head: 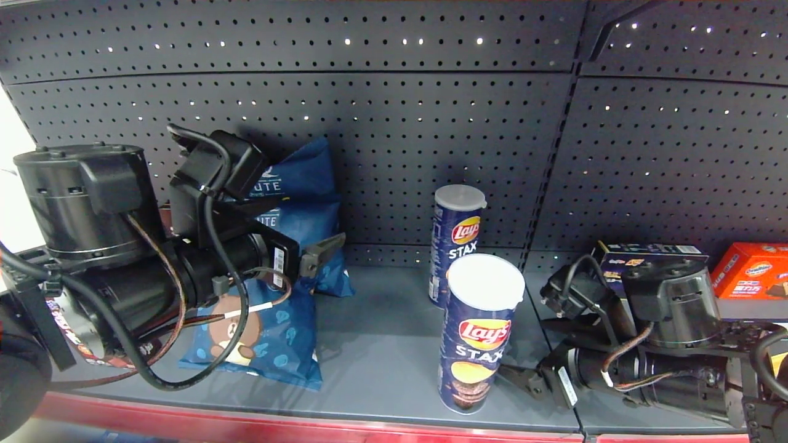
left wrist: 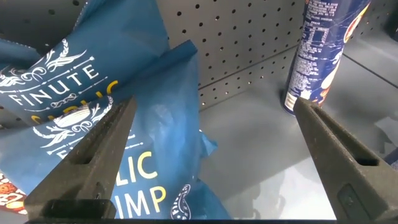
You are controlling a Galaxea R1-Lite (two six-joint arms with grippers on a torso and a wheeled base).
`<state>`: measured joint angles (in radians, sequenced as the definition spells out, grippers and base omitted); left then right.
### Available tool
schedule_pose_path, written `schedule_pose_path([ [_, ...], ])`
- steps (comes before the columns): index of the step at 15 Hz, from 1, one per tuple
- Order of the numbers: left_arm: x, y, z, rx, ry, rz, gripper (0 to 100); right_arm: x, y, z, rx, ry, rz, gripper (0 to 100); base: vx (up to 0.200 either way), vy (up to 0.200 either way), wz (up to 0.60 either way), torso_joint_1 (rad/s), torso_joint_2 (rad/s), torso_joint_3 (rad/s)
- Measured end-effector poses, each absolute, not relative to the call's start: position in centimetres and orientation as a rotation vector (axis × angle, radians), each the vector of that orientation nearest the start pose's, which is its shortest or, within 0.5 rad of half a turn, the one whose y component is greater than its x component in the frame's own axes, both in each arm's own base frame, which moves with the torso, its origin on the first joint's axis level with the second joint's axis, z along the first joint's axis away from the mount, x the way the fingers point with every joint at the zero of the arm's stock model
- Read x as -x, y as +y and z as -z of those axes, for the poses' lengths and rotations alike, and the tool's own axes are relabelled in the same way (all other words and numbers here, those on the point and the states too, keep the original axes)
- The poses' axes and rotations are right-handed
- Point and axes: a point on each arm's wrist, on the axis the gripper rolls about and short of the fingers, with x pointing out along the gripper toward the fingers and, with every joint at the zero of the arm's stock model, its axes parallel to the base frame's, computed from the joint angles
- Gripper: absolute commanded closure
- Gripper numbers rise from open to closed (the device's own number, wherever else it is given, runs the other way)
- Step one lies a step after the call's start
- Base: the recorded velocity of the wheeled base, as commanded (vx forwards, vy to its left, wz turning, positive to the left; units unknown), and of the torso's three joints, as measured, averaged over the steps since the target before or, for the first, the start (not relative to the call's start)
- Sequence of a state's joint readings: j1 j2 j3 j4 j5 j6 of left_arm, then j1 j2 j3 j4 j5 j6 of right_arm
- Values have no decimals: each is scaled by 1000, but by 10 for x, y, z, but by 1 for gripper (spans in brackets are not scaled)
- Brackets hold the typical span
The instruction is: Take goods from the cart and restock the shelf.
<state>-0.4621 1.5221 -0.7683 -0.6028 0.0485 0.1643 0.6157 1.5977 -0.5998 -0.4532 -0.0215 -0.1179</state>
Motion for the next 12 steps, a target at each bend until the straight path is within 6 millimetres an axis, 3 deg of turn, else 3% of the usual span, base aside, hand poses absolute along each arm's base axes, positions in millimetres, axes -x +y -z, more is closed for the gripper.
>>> schedule_pose_path([
  [12, -239, -115, -219, -200, 117, 416, 0, -212, 151, -139, 288, 496, -619, 0, 0, 0, 0, 0, 0, 0],
])
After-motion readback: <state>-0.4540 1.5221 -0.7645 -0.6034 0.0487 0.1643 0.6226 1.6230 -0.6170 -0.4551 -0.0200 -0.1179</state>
